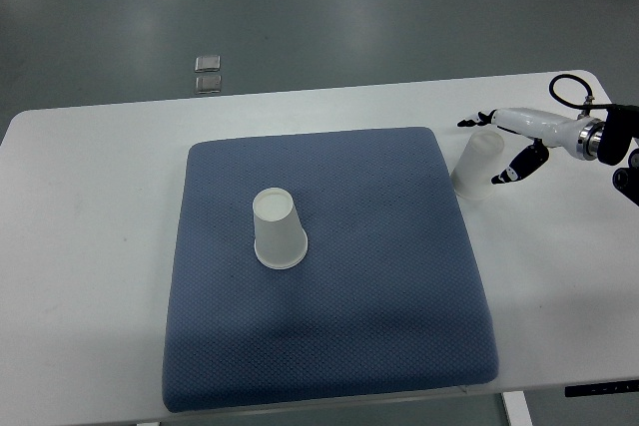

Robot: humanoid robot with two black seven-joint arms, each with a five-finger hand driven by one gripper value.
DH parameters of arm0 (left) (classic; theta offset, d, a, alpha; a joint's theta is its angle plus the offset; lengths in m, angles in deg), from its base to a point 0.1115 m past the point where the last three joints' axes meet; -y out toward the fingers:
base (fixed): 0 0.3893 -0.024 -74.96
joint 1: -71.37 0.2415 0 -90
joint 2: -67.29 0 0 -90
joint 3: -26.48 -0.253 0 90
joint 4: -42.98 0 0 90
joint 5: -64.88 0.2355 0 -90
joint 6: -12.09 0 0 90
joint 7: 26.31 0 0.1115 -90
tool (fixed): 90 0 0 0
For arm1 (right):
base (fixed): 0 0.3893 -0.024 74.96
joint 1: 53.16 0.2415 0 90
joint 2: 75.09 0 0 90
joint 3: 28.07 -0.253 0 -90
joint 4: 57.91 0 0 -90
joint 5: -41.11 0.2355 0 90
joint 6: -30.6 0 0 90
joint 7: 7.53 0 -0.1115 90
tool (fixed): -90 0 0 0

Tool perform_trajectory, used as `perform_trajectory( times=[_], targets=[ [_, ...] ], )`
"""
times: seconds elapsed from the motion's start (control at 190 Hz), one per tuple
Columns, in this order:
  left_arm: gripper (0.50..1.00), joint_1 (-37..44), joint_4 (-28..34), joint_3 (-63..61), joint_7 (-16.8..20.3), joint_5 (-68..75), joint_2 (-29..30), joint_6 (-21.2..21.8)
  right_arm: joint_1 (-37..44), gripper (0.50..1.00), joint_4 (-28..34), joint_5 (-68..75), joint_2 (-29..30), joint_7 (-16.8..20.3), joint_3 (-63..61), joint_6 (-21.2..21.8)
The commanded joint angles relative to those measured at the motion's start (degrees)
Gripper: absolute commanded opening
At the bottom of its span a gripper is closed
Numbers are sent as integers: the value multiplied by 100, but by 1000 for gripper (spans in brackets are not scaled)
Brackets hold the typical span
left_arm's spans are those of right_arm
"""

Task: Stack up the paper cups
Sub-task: 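Lower the right hand and close its fingers around the standing white cup, then lift the cup with the right hand and carry it over the inverted cup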

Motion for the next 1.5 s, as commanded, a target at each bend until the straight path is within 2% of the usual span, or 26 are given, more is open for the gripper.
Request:
perform_trajectory(
  times=[0.0,0.126,0.174,0.595,0.674,0.738,0.98,1.275,1.328,1.333,1.344,1.496],
  targets=[
    [1000,0,0,0,0,0,0,0,2,897,-106,-9,36,3,73,-51],
    [1000,0,0,0,0,0,0,0,2,864,-185,-9,106,3,82,-130],
    [1000,0,0,0,0,0,0,0,2,832,-185,-9,106,11,82,-147],
    [1000,0,0,0,0,0,0,0,73,666,-246,-9,142,38,99,-226],
    [1000,0,0,0,0,0,0,0,90,609,-246,-9,142,38,99,-235],
    [1000,0,0,0,0,0,0,0,99,588,-246,-1,106,29,99,-244],
    [1000,0,0,0,0,0,0,0,380,582,-26,105,-184,-182,20,-235],
    [1000,0,0,0,0,0,0,0,538,582,1564,412,-474,-252,-261,-95],
    [1000,0,0,0,0,0,0,0,538,582,1564,412,-474,-252,-261,-94],
    [1000,0,0,0,0,0,0,0,564,582,1825,473,-474,-252,-331,19],
    [1000,0,0,0,0,0,0,0,582,582,1880,491,-474,-252,-349,55],
    [1000,0,0,0,0,0,0,0,705,582,2303,623,-447,-261,-454,363]
  ],
)
